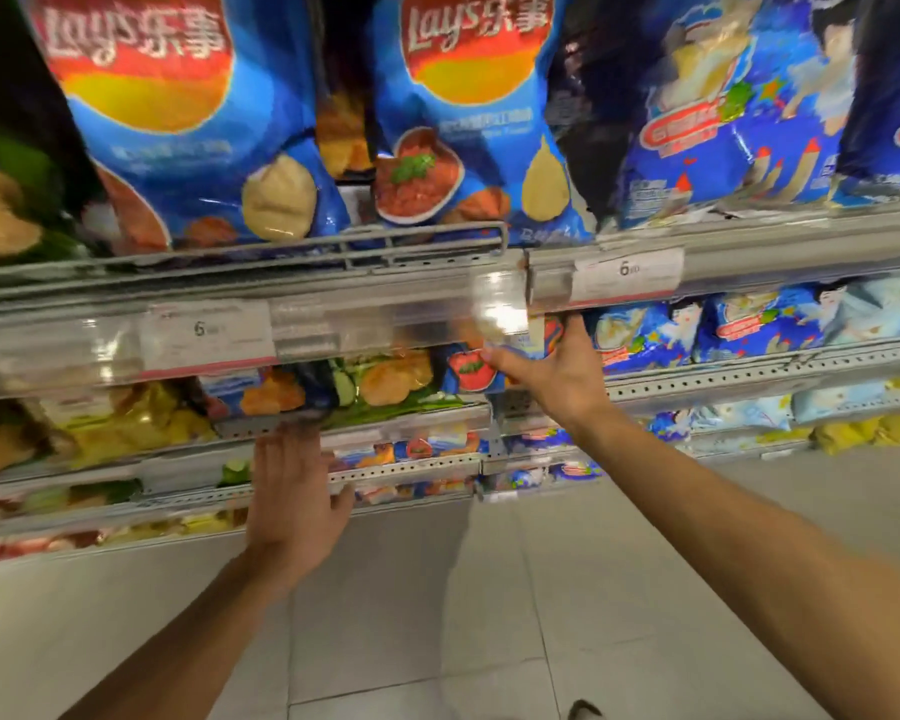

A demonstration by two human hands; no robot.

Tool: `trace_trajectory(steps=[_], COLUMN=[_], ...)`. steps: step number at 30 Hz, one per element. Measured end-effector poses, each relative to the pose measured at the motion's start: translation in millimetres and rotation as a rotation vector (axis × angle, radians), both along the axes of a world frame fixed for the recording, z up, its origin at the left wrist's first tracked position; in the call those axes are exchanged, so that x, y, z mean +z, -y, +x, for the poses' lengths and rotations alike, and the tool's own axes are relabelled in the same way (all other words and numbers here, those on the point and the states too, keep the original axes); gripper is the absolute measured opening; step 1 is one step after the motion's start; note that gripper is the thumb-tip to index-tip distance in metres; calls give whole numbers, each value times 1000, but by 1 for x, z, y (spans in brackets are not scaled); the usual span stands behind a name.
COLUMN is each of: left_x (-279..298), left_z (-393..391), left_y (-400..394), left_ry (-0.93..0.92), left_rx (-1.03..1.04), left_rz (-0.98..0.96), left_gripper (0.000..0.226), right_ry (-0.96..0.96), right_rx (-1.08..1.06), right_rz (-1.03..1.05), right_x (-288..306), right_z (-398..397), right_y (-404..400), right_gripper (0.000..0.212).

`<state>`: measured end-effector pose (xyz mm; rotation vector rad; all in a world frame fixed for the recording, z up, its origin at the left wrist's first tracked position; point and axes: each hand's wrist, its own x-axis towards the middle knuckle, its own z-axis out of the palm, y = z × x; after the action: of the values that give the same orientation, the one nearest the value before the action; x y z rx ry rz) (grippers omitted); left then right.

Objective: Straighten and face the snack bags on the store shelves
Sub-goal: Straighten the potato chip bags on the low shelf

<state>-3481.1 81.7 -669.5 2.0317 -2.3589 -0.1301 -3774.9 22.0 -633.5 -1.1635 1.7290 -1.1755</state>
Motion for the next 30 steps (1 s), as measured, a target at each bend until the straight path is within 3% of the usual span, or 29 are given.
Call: trace_trajectory(steps=[5,9,19,26,30], left_x=[-14,-16,-19,-15,-13], left_z=[10,13,13,15,18], left_y=[0,-1,-4,-4,-3], left_ry=[66,38,11,-86,-117], left_rx=[-35,-49,-7,16,20], left_rz=[46,42,47,56,95], left_gripper=[88,91,99,104,104], right_ry=[-42,-98,-178,-247,-479], right_rx=[-10,117,262,308,250], right_rz=[17,121,295,338,353], right_x=[-6,-12,-17,-16,-20], right_z=[-7,-9,6,8,7], right_y=[11,11,34,31,18], right_gripper=[84,86,60,75,86])
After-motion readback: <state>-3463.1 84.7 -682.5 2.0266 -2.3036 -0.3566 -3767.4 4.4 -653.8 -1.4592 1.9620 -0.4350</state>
